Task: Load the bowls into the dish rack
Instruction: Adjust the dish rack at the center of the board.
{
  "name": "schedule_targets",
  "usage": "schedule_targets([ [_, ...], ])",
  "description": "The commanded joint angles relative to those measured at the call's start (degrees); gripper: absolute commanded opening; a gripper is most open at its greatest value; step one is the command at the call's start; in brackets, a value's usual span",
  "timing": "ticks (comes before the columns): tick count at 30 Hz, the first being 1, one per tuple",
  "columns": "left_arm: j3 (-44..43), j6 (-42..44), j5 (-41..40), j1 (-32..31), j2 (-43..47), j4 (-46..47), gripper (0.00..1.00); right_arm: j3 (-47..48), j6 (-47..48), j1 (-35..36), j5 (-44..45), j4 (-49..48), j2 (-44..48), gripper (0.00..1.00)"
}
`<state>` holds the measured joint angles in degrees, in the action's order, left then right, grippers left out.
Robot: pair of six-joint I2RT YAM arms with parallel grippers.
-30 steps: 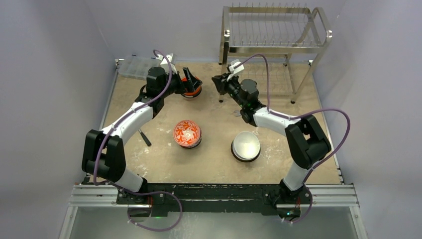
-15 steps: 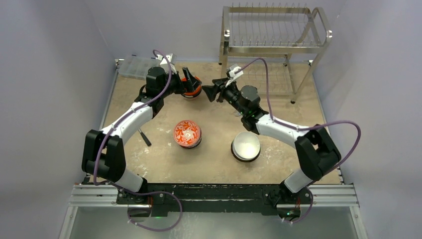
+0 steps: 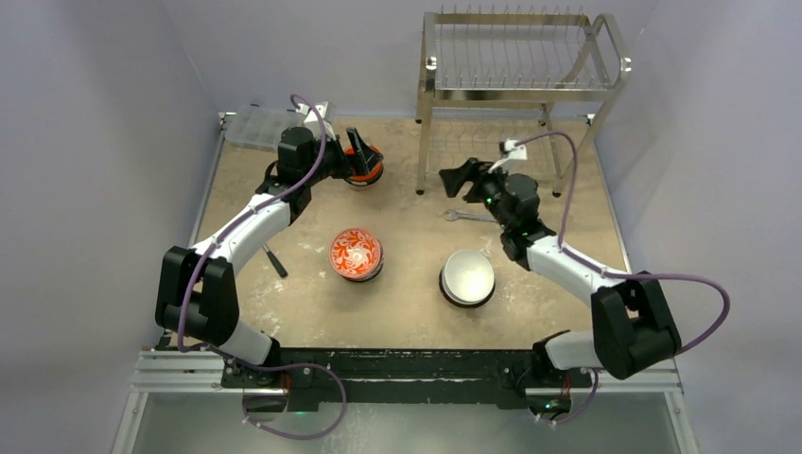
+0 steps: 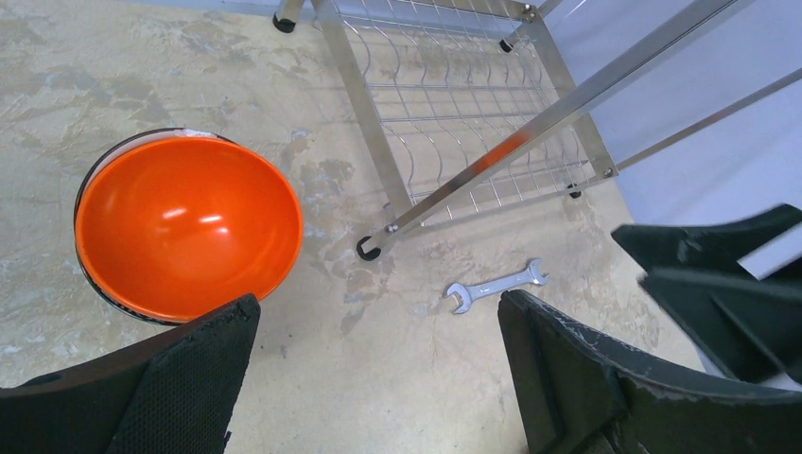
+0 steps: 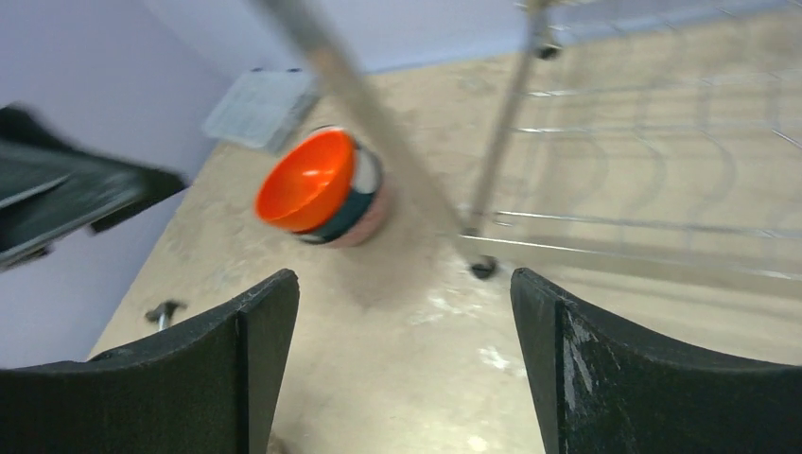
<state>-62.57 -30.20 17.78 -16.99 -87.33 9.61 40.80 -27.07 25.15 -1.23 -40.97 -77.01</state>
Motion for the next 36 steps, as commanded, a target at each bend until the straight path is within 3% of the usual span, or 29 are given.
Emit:
schedule_targets([
  [1,-0.39,0.84,0.07,0.19,1.54,1.34,0.96,-0.35,-11.34,-9.44,-4.57,5.58,-2.59,0.85],
  [8,-0.41,1.15,-0.2,0.21,1.83,0.88,0.96,0.58,-21.15,-19.44,-15.15,4.5,-13.21,0.86],
  [12,-0.31,1.49,-0.49,0.16,1.83,0.57,0.96,0.22,-25.96,-22.24,-17.5,-2.42,-19.27,0.85],
  [19,-0.46,1.63,-0.53,0.21,1.46,0.34,0.96,2.8,-30.09,-24.16,-21.1,-13.14,-27.92,0.82],
  [31,-0.89,2.07,-0.64,0.21,1.32,-0.28,0.96,7.83,-36.73,-27.43,-23.11,-21.5,-37.05,0.8],
  [36,-0.89,2.07,-0.5,0.16,1.37,-0.25,0.96,8.85,-38.97,-28.54,-23.74,-23.45,-40.39,0.7],
])
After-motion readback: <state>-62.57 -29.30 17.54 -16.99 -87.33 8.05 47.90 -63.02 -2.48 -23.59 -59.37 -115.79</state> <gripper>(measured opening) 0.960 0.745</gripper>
